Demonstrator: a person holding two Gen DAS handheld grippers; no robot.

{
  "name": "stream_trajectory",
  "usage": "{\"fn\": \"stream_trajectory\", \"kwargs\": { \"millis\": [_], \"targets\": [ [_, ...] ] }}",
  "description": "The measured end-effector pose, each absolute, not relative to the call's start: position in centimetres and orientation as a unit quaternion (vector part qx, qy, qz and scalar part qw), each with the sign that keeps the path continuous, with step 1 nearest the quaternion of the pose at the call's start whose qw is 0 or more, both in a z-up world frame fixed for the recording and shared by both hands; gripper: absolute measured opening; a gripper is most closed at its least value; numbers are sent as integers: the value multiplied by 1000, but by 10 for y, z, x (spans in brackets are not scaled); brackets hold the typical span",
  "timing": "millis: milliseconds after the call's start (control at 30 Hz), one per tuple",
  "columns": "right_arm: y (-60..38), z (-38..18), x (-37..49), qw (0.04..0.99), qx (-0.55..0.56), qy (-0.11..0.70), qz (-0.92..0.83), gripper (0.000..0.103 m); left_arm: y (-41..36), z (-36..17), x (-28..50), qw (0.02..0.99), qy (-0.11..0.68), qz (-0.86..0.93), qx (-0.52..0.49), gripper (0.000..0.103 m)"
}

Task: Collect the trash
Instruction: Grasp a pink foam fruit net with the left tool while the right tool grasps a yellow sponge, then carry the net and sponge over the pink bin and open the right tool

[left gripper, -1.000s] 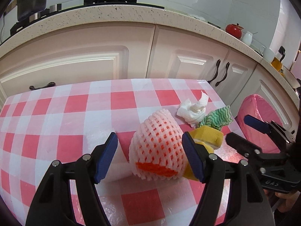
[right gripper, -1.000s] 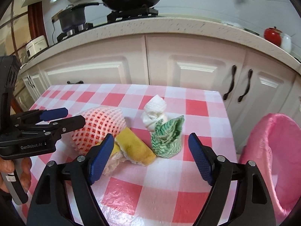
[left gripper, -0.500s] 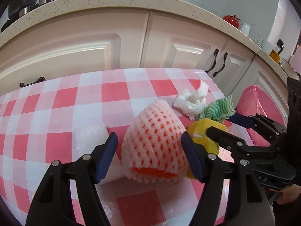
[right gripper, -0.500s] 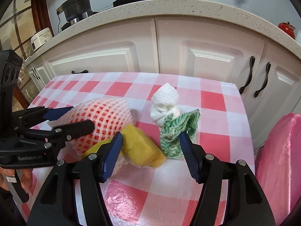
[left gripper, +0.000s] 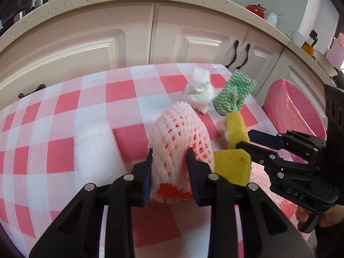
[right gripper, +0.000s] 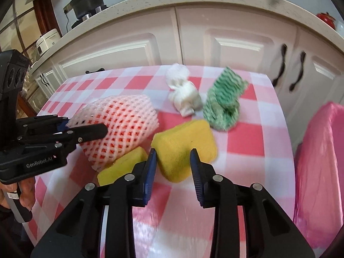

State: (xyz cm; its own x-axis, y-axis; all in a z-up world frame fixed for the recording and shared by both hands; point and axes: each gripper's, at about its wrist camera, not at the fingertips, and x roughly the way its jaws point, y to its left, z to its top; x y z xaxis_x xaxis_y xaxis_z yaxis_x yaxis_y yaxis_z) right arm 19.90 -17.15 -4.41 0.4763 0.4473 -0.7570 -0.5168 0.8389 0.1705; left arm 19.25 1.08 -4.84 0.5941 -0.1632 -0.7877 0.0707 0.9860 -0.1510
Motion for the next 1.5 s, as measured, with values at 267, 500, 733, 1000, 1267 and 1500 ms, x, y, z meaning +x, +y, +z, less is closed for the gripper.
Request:
{"fn": "stream_trajectory", "kwargs": {
  "millis": [267,500,733,1000,1267,1500],
  "targets": [
    [-197,-45,172,861,-32,433,265,20,6,-40,163,896,438,-59,-51,25],
    [-219,-43,150,866,-25,439,239,21,8,-24,140,904,423,-51,-47,24],
    [-220,-28,153,878,-11,426,217,55,15,-20,131,906,417,-44,-52,24],
    [-197,-26,180,880,-2,428,208,55,26,-12,128,911,408,-33,-56,24],
    [-174,-45,201,871,-19,448,198,42,26,-13,132,910,410,-35,-53,24],
    [-189,-38,195,878,-15,434,200,31,23,-11,134,911,407,-35,-51,24]
  ]
}}
